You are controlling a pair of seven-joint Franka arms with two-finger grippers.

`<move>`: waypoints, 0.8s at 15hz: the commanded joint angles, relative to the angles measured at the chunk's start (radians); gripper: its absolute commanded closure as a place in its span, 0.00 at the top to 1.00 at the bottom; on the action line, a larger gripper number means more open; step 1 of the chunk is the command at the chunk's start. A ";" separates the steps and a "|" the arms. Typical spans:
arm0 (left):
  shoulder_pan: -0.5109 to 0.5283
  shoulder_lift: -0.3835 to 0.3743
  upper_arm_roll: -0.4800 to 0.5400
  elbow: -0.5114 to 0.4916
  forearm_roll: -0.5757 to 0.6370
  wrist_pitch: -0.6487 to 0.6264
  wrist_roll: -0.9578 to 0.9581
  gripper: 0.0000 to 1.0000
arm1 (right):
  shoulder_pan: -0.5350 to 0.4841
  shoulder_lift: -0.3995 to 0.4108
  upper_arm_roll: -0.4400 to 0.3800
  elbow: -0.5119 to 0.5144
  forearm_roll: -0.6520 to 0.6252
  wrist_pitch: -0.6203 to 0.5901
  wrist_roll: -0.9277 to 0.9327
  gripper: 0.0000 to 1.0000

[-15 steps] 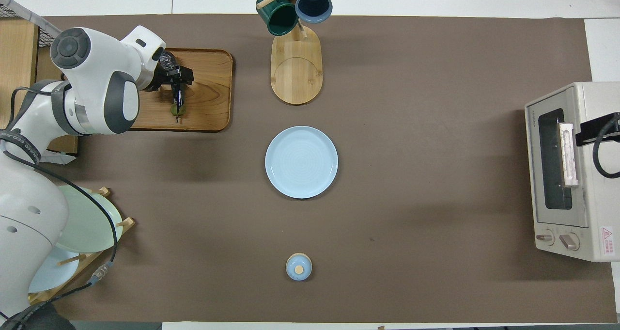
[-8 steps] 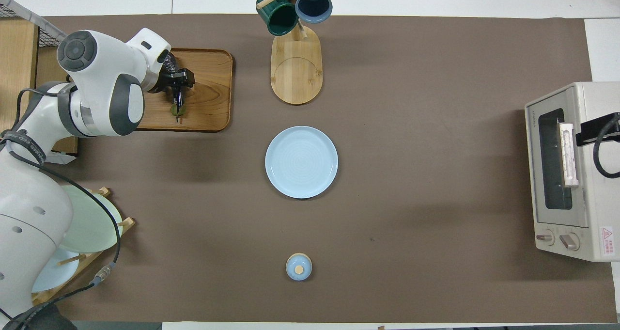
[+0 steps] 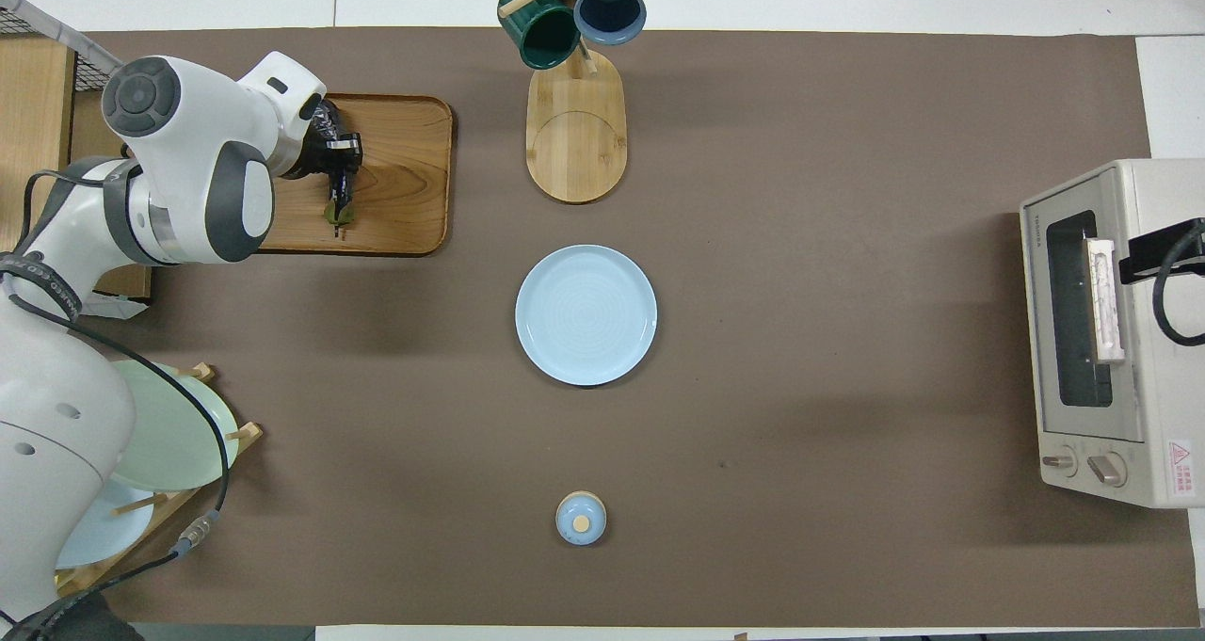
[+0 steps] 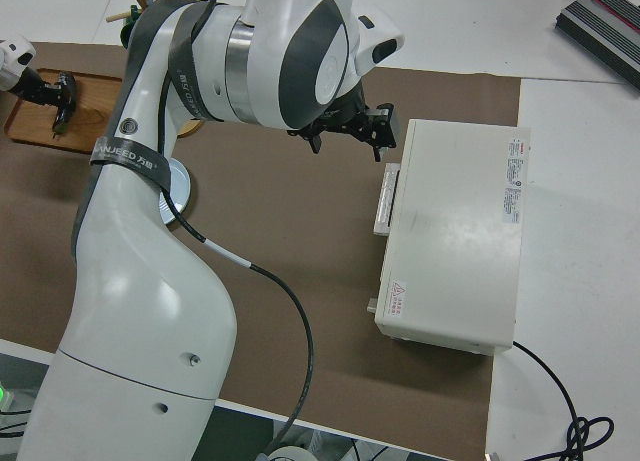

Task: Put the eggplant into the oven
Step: 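Close the left gripper on the eggplant stem and lift it, then carry the eggplant onto the blue plate while the right gripper opens the oven door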

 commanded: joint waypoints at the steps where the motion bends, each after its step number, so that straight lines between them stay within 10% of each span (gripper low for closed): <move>1: -0.006 -0.100 0.001 -0.018 0.009 -0.131 -0.022 0.00 | -0.007 -0.016 0.000 -0.014 0.023 -0.007 -0.023 1.00; 6: -0.063 -0.227 -0.005 -0.037 -0.005 -0.336 -0.116 0.00 | -0.003 -0.016 0.000 -0.020 0.023 0.007 -0.020 0.95; 9: -0.158 -0.281 -0.004 -0.072 -0.005 -0.349 -0.260 0.00 | 0.002 -0.020 0.004 -0.027 0.023 0.009 -0.026 0.15; 12: -0.285 -0.322 -0.004 -0.162 -0.005 -0.300 -0.392 0.00 | -0.009 -0.067 0.003 -0.140 0.011 0.106 -0.025 0.00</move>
